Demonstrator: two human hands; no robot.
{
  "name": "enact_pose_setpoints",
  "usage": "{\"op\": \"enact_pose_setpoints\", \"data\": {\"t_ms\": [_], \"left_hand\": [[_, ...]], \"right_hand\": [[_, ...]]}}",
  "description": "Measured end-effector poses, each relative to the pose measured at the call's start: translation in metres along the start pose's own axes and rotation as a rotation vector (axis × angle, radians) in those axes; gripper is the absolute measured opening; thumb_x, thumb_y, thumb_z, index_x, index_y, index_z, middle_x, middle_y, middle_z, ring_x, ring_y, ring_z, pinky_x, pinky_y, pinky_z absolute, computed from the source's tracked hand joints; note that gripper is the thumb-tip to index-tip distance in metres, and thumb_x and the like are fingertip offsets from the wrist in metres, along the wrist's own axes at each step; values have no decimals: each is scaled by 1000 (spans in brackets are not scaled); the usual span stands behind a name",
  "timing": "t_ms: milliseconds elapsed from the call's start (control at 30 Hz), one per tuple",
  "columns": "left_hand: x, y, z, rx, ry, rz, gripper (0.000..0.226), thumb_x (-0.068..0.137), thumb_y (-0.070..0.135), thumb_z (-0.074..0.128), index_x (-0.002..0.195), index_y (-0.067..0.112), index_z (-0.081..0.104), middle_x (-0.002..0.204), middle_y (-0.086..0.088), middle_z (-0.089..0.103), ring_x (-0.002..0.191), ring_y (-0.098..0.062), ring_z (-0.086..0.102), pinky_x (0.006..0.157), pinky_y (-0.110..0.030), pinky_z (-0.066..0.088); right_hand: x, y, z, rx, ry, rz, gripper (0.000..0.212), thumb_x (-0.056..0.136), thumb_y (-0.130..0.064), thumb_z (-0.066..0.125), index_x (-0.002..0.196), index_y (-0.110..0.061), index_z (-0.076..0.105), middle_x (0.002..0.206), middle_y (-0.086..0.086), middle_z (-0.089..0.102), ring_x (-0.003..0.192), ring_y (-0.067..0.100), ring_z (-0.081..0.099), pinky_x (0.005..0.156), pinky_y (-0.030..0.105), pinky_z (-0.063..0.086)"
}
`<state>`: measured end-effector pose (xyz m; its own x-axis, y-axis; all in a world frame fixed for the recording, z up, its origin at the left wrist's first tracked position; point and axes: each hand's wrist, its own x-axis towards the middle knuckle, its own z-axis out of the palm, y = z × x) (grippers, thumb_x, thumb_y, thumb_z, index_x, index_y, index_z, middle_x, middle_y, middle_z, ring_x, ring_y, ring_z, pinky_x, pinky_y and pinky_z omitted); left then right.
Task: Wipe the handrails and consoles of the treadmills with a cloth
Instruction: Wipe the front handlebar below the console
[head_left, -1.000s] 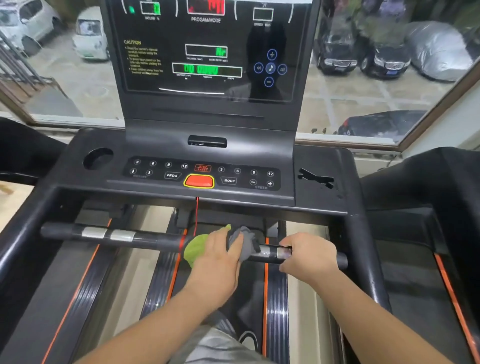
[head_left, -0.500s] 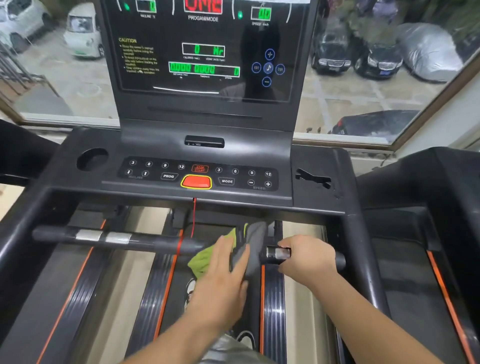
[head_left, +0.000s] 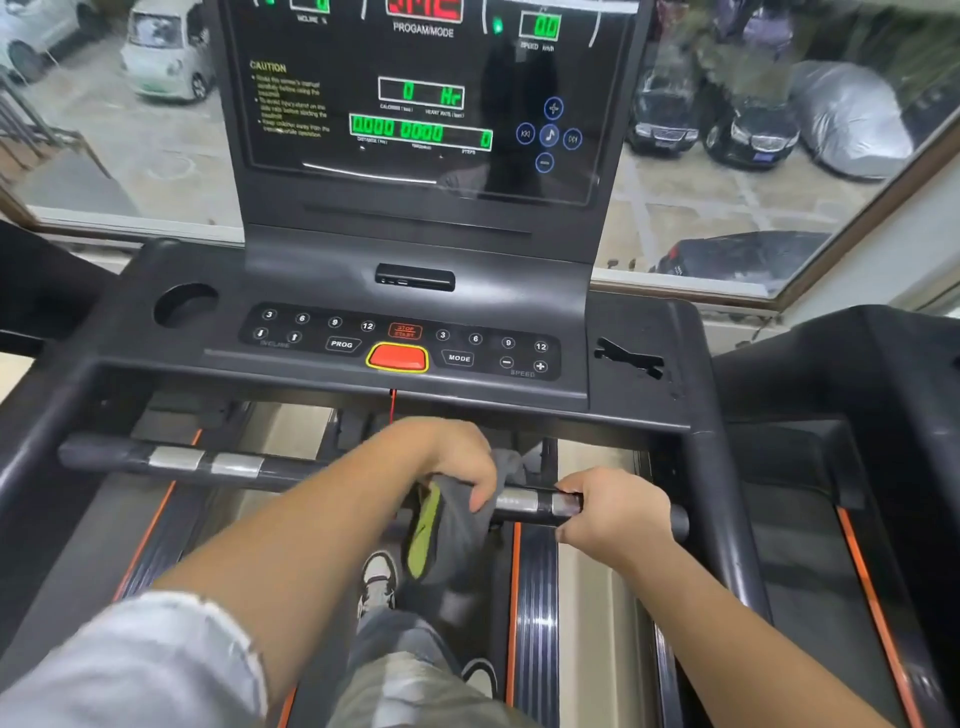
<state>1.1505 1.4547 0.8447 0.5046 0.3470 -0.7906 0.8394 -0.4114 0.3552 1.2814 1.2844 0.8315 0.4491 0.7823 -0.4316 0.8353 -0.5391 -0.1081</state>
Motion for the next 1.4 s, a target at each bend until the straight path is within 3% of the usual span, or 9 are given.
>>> {"op": "enact_pose_setpoints", "data": {"t_ms": [167, 333, 400, 600, 867, 1033, 1133, 1267, 1400], "left_hand": [[-5, -13, 29, 94, 263, 75, 37, 65, 30, 72, 100, 26, 60, 97, -2, 60, 84, -27, 62, 68, -29, 49], [-22, -12, 135, 413, 758, 119, 108, 51, 8, 82, 148, 21, 37, 145, -18, 32, 131, -37, 49, 62, -30, 59], [-16, -3, 135, 402, 749, 100, 102, 70, 6, 74, 156, 21, 21, 155, -19, 17, 143, -38, 30, 81, -32, 60], [-22, -10, 71, 301, 506, 193, 48, 86, 37, 61, 131, 30, 46, 121, -6, 46, 114, -33, 57, 89, -45, 52], [-32, -35, 79, 351, 595, -12, 64, 80, 32, 69, 137, 26, 40, 126, -7, 40, 114, -30, 55, 85, -42, 54], [-12, 36, 106, 274, 557, 202, 71, 81, 30, 72, 142, 25, 38, 128, -8, 35, 114, -31, 52, 84, -42, 54], [-16, 22, 106, 277, 564, 311, 74, 83, 36, 64, 150, 33, 32, 130, -4, 36, 114, -30, 56, 85, -41, 56], [-27, -15, 90, 327, 602, 240, 65, 81, 34, 57, 143, 35, 40, 122, -2, 42, 106, -30, 64, 80, -42, 56], [-22, 25, 86, 409, 523, 92, 51, 80, 35, 64, 126, 24, 44, 117, -6, 41, 105, -29, 60, 81, -39, 52]], "right_hand": [[-2, 1, 1, 15, 4, 16, 9, 74, -27, 63, 80, -25, 57, 76, -8, 63, 75, 16, 60, 56, 23, 36], [1, 3, 3, 1, 21, 13, 17, 73, -29, 64, 69, -24, 48, 72, -7, 58, 68, 16, 53, 55, 23, 35], [3, 3, 1, 3, 5, 19, 16, 72, -29, 64, 68, -24, 49, 70, -7, 58, 66, 14, 52, 56, 22, 36], [2, 0, -1, 36, -13, 41, 11, 69, -30, 67, 76, -28, 58, 75, -11, 63, 75, 15, 60, 58, 22, 40], [-5, -1, 4, 59, 60, 34, 12, 69, -28, 65, 78, -27, 57, 77, -9, 62, 76, 18, 59, 63, 24, 44], [-17, 5, 2, 91, 65, -40, 16, 82, -38, 68, 86, -28, 56, 85, -11, 55, 80, 15, 52, 57, 26, 32], [-29, 30, -1, 202, 119, -47, 28, 86, -47, 70, 107, -30, 63, 106, -13, 61, 109, 15, 60, 76, 31, 46], [-49, 78, -16, 169, 228, 185, 79, 89, -58, 68, 153, -24, 38, 159, -2, 37, 149, 18, 33, 113, 37, 39], [-50, 111, -17, 384, 81, 495, 64, 80, -54, 75, 122, -15, 46, 120, 5, 62, 108, 29, 64, 89, 43, 56]]}}
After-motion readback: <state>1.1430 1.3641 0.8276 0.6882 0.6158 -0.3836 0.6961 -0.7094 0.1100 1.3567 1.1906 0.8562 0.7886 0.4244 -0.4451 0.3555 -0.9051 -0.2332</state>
